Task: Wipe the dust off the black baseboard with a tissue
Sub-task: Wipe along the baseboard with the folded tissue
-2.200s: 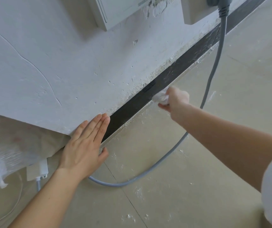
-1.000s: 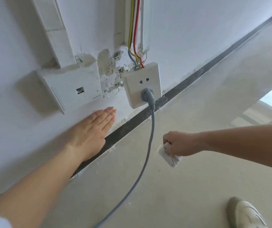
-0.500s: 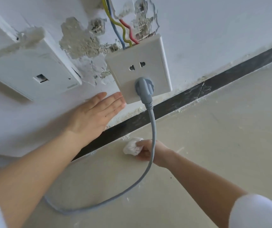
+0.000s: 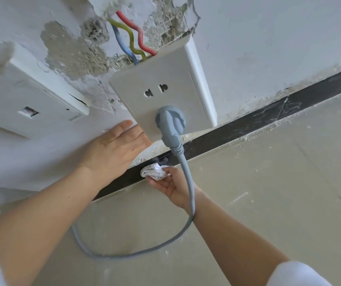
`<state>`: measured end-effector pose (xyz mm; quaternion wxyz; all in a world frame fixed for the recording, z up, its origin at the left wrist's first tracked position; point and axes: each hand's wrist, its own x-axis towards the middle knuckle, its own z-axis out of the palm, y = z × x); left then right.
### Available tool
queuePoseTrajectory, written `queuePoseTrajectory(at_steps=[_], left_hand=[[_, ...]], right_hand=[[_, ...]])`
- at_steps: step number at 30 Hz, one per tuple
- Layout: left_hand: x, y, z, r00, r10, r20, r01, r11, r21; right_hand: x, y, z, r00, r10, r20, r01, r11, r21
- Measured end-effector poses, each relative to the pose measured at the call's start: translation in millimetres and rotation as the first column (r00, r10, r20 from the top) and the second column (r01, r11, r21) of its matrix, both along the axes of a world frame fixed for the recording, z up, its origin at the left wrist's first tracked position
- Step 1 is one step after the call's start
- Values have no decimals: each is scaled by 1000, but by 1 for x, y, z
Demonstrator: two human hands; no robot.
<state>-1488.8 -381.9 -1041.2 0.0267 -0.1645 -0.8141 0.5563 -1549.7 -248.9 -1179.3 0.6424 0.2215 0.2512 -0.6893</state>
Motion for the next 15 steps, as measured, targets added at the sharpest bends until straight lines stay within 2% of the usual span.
queuePoseTrajectory(at_steps=[3,7,10,12,13,15], left_hand=[[2,1,-3,999,41,2,-41,998,-50],[3,8,-19,988,151,25,-149,987,-52],[-2,11,-24,982,187,16,-188,982,36],[-6,14,-22,985,173,-25,-168,976,141],[-7,16,-20,986,164,-34,-155,971,181],[-9,19,-17,986,154,-60,-137,966,217]], right_hand=[[-13,12,6,997,-83,-8,83,992,98],[-36,37,9,966,-259,-6,258,961,96],[-50,59,6,871,-491,28,481,863,156],[-57,73,7,817,-574,51,557,809,187],[-56,76,13,847,-531,11,521,834,181],[-43,72,25,953,-258,-158,285,941,184]])
